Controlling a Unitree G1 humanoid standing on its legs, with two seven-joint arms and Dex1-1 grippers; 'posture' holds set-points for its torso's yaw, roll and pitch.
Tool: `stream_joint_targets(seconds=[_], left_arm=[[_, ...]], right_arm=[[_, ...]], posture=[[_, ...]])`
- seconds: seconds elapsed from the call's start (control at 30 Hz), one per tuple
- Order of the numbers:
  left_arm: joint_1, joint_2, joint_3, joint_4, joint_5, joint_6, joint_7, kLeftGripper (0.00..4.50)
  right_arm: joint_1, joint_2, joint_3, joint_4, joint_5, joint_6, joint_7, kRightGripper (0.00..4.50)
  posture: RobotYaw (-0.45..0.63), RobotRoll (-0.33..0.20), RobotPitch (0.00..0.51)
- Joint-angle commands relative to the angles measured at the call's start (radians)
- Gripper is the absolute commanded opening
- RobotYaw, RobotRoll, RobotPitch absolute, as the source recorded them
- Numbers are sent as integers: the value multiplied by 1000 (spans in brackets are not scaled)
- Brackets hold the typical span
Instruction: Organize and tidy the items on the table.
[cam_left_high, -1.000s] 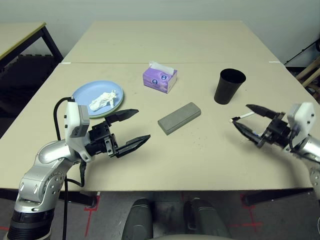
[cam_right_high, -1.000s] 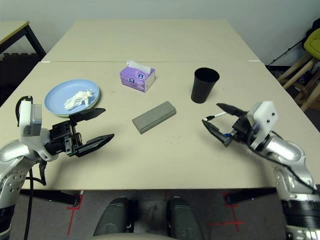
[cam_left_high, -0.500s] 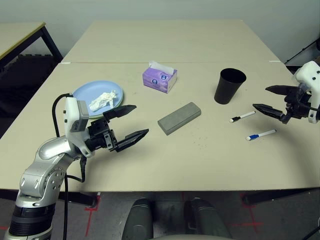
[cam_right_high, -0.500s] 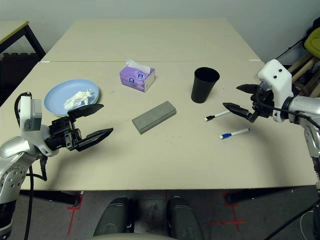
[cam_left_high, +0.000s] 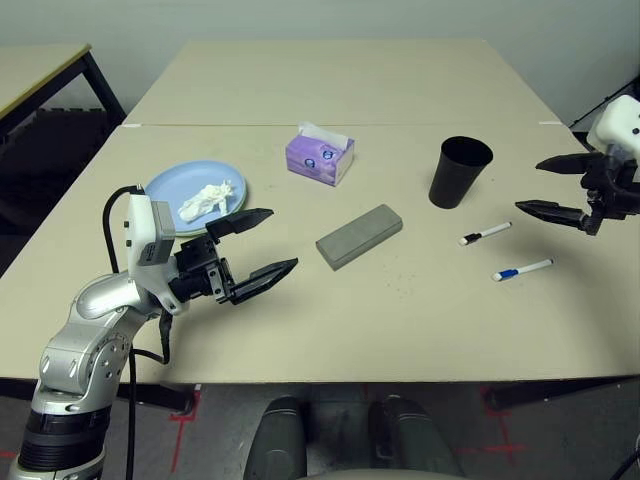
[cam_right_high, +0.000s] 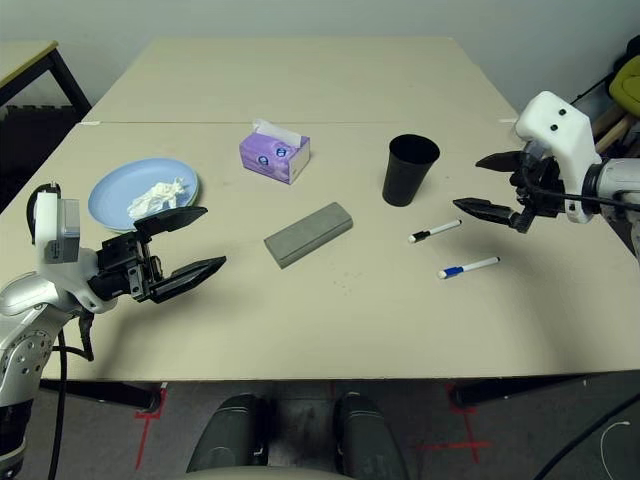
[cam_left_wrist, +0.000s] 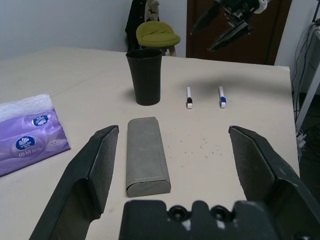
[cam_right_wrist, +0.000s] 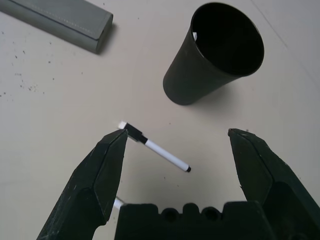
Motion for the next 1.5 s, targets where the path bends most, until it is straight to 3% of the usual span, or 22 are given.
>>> stream_joint_targets(seconds=[0.03,0.37,0.57,0.87,1.13,1.3,1.5], left_arm=[[11,-7,5,3,-3,-11,5,4485],[-2,-12,-5,24,9,-21,15,4485],[-8,-10,-12,31,9,-19,18,4485],[-16,-9,-18,29,8,-11,26,4485],[-3,-13,-27,0,5,-2,50,4485],[13,-13,-29,-21,1,4,66,4485],[31,-13,-26,-42,-2,8,81,4485]], right_arm=[[-30,-31,37,3,-38,-18,38,4500],[-71,-63,83,-24,-89,-93,125,4500],[-141,-79,168,0,-170,-131,214,4500],[-232,-19,378,114,-303,-378,431,4500],[-330,20,614,284,-354,-617,449,4500],[-382,72,693,406,-406,-719,449,4500],[-391,126,710,488,-450,-768,449,4500]], posture=[[124,0,78],[118,0,82],[113,0,91],[116,0,109],[142,0,125],[156,0,136],[173,0,149]])
